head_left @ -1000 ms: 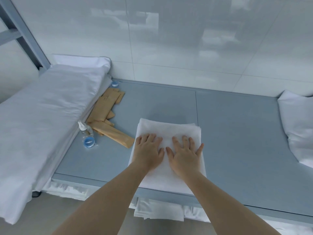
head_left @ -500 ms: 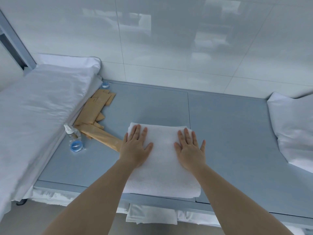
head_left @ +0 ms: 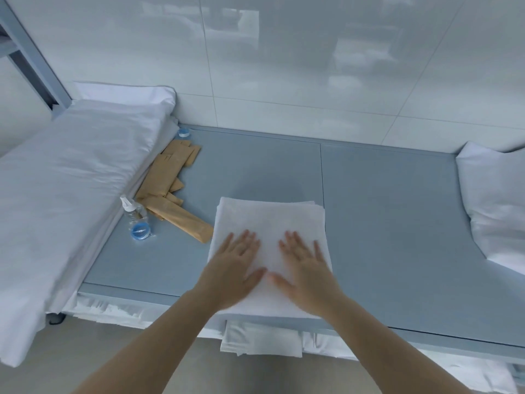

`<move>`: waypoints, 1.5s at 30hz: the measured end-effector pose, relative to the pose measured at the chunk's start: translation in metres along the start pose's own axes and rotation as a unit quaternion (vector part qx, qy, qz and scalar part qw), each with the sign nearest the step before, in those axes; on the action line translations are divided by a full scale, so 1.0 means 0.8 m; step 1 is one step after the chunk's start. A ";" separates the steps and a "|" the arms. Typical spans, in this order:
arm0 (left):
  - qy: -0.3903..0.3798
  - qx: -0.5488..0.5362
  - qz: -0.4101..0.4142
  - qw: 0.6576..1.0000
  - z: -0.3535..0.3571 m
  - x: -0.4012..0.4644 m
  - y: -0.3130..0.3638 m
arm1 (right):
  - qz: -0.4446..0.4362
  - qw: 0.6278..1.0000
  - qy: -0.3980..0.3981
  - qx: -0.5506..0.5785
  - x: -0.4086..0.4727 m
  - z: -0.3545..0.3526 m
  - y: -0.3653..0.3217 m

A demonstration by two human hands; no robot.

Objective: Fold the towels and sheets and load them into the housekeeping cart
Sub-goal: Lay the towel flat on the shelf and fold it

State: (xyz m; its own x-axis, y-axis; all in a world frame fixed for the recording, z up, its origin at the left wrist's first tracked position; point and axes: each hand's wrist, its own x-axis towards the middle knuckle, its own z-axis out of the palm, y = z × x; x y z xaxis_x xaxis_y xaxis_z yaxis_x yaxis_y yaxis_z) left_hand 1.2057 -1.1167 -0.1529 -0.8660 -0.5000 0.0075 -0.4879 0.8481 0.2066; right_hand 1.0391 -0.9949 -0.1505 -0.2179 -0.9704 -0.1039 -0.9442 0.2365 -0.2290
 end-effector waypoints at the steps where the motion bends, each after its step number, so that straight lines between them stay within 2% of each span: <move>1: -0.039 0.010 0.037 0.998 0.005 -0.011 0.007 | -0.054 0.998 -0.037 0.008 -0.009 0.004 -0.012; 3: -0.084 0.043 0.059 0.994 0.012 -0.026 0.013 | -0.096 0.991 -0.094 -0.026 -0.019 0.013 -0.027; 7: -0.080 0.074 0.040 0.993 0.009 -0.024 0.016 | -0.076 0.990 -0.060 -0.106 -0.021 0.021 -0.032; 10: -0.109 0.048 0.038 0.992 0.009 -0.027 0.010 | -0.048 0.992 -0.065 -0.095 -0.021 0.025 -0.031; 13: -0.136 0.091 0.056 0.985 0.015 -0.033 0.008 | -0.030 0.993 -0.058 -0.098 -0.017 0.030 -0.034; 15: -0.124 0.124 0.045 0.983 0.022 -0.033 0.014 | -0.034 0.992 -0.045 -0.114 -0.014 0.035 -0.038; 21: -0.047 0.130 0.006 0.990 0.010 -0.052 0.008 | -0.033 0.993 -0.035 -0.112 -0.027 0.037 -0.014; 23: -0.062 0.134 -0.008 0.989 0.010 -0.063 -0.007 | -0.007 0.991 -0.041 -0.124 -0.038 0.034 -0.002; 26: -0.144 0.123 -0.040 0.981 0.001 -0.068 -0.016 | 0.007 0.988 -0.090 -0.123 -0.059 0.018 0.018; 28: -0.133 0.099 -0.060 0.984 -0.018 -0.058 -0.008 | 0.009 0.990 -0.118 -0.080 -0.061 -0.001 0.027; 30: -0.055 0.075 -0.066 0.993 -0.041 -0.028 -0.001 | 0.007 0.997 -0.079 -0.022 -0.038 -0.022 0.029; 32: 0.049 0.065 -0.068 0.994 -0.054 0.019 0.002 | 0.009 0.999 0.023 0.022 0.009 -0.038 0.023; 34: 0.096 0.054 -0.072 0.991 -0.053 0.078 0.002 | 0.012 0.993 0.114 0.038 0.071 -0.047 0.016; 36: 0.090 0.058 -0.079 0.991 -0.039 0.130 -0.001 | 0.024 0.989 0.139 0.034 0.127 -0.042 0.013; 39: 0.059 0.079 -0.096 0.990 -0.001 0.179 -0.015 | 0.049 0.994 0.101 0.014 0.180 -0.012 0.021; 45: 0.068 0.064 -0.130 0.987 0.034 0.178 -0.034 | 0.051 0.987 0.142 -0.048 0.188 0.022 0.036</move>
State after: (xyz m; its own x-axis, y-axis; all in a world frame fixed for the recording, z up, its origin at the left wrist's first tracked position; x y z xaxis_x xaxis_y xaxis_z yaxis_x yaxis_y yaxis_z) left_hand 1.0925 -1.2058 -0.1842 -0.6910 -0.7154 0.1035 -0.7093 0.6987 0.0933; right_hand 0.9836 -1.1330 -0.1899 -0.3604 -0.9194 0.1575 -0.9300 0.3410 -0.1374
